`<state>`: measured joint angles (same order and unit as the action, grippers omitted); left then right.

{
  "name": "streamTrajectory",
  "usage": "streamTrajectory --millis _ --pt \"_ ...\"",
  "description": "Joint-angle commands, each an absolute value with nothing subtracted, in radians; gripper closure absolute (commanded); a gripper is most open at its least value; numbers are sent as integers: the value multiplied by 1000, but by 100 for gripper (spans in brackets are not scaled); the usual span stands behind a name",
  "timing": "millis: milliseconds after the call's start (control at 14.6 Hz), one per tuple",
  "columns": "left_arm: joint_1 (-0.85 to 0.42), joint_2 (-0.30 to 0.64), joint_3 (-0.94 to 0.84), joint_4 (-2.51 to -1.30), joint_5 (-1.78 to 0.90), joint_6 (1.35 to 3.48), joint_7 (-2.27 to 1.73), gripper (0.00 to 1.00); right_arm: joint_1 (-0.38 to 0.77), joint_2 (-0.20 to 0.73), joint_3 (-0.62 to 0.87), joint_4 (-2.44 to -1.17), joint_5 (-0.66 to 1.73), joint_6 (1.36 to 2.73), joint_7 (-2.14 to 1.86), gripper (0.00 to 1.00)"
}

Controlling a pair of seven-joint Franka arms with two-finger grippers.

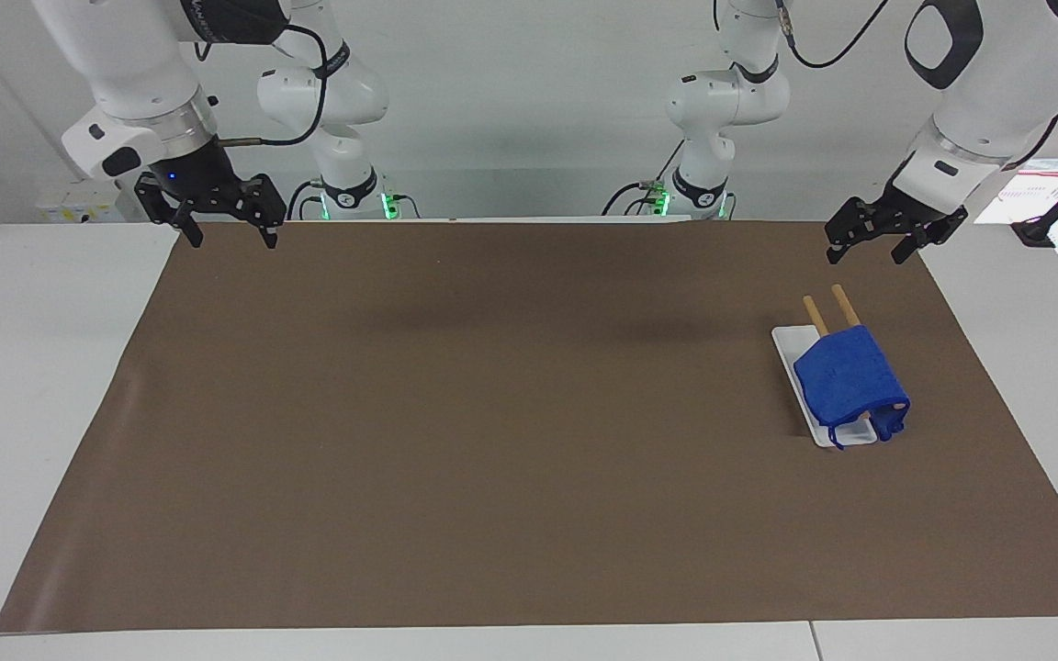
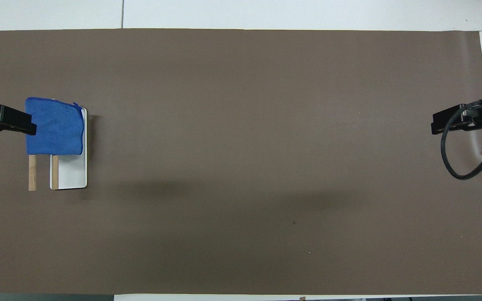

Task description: Right arm passes towel to left arm to hang

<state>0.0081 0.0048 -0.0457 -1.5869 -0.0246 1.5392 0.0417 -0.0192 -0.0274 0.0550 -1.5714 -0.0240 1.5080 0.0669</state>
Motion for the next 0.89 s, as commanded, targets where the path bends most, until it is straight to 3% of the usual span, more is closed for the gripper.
streamTrajectory --millis 0,820 --pt "9 -6 -51 -1591 -9 1555 54 0 -29 -28 57 -1565 -18 1491 51 0" --pt "21 -14 -46 -1600 -11 1548 49 0 -40 -29 57 -1568 -6 1496 44 0"
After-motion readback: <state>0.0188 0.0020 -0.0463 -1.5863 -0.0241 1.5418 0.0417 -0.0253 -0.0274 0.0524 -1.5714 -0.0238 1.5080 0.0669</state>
